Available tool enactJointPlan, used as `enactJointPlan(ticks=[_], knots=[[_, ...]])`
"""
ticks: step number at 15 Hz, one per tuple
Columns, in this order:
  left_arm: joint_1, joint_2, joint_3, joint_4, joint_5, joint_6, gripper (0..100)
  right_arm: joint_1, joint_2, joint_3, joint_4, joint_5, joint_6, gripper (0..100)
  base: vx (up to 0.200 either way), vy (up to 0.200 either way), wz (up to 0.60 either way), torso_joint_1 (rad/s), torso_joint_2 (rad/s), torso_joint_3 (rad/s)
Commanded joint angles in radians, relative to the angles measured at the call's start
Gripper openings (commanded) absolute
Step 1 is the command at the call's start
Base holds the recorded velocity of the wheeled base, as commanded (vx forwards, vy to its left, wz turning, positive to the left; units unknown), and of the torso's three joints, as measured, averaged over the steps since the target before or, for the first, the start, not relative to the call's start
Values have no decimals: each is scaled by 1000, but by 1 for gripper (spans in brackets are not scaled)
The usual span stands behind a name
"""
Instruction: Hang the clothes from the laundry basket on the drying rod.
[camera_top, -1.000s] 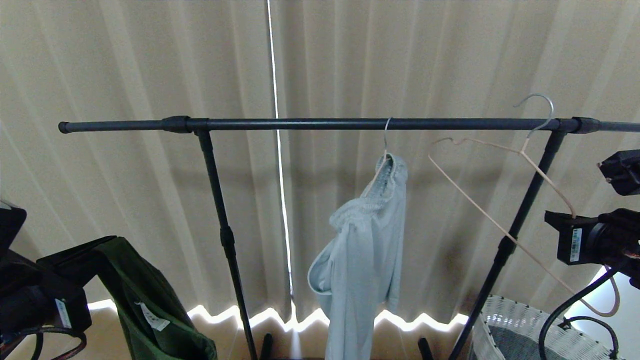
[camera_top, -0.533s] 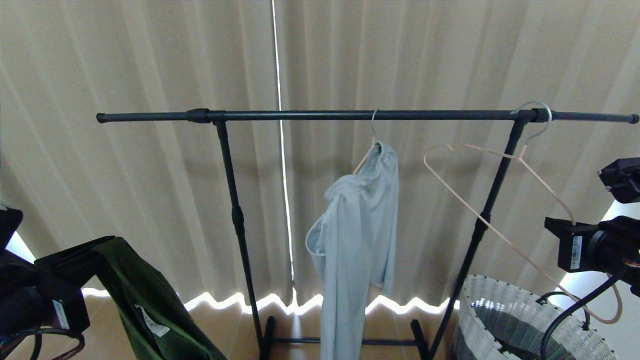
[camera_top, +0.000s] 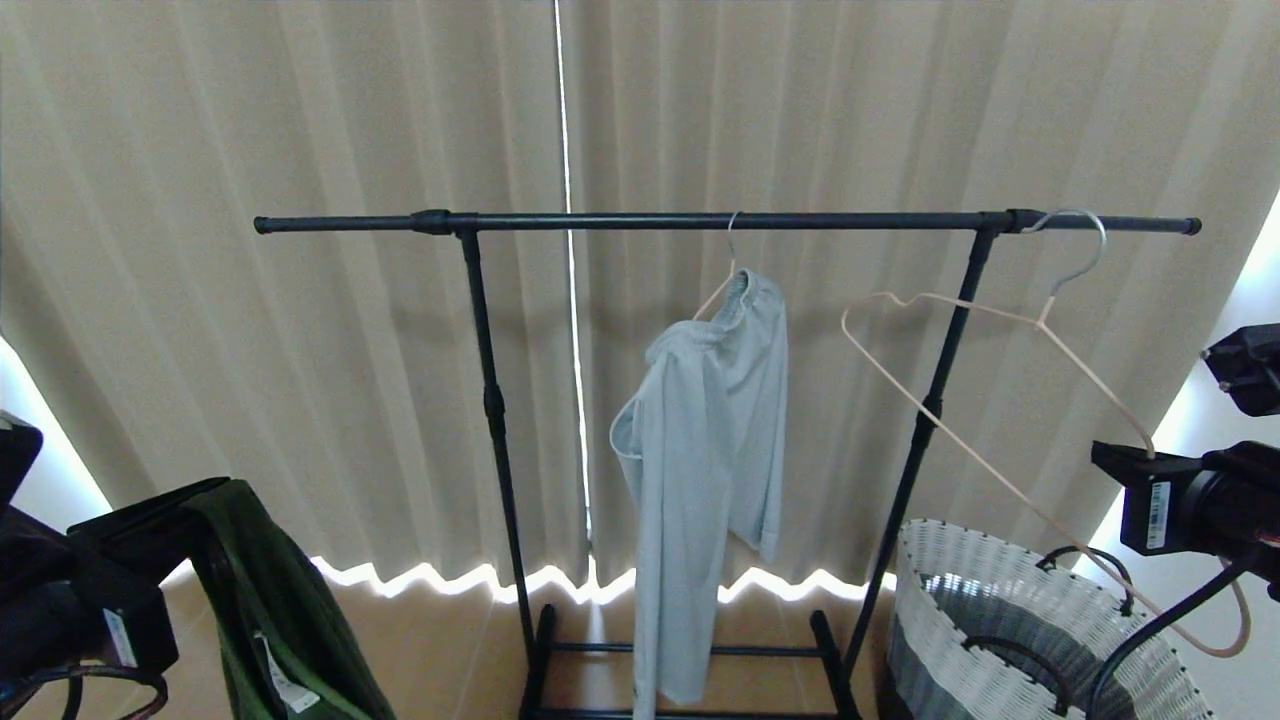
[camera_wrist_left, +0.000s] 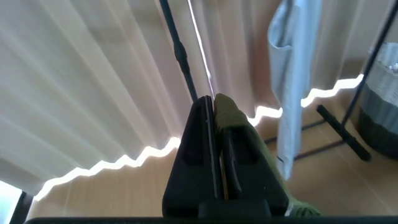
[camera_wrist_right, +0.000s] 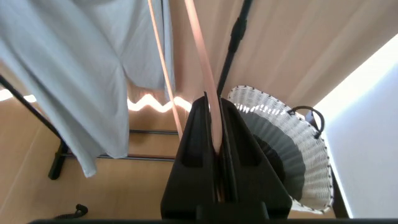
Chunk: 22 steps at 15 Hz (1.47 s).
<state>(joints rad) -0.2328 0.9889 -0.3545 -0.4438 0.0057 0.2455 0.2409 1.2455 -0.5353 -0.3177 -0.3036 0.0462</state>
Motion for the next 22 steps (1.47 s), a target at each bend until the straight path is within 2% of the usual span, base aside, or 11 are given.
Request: enactJointPlan(ticks=[1,6,7,11,13,14,15,16,17,19,22], knots=[[0,4,0,1,0,0,0,0,-1,1,2,0,0,0,0,0,0,0,0,0],[7,-3,14,1,2,-3,0,5,-14,14,-1,4,3,0,0,0,0,0,0,0],[36,-7,22,2,2,-5,0,8,-15,17,-1,17,8,0,0,0,0,0,0,0],[47,66,-23,10,45,57,0,37,-12,23,-4,146,35,0,0,0,0,0,0,0],[41,99,-64,11,86,60,0,67,-18,18,-4,153,63,0,0,0,0,0,0,0],[-14,203,-178,11,148,58,0,170,-20,5,-4,156,100,0,0,0,0,0,0,0],[-30,234,-209,11,169,57,0,201,-15,-2,-6,156,109,0,0,0,0,0,0,0],[-65,330,-285,8,232,44,0,281,-5,-28,-6,156,139,0,0,0,0,0,0,0],[-89,381,-342,8,253,18,0,334,14,-41,-6,155,166,0,0,0,0,0,0,0],[-135,468,-440,11,281,-63,0,431,43,-43,-44,155,222,0,0,0,0,0,0,0],[-172,551,-521,11,372,-129,0,531,91,-32,-126,155,258,0,0,0,0,0,0,0]])
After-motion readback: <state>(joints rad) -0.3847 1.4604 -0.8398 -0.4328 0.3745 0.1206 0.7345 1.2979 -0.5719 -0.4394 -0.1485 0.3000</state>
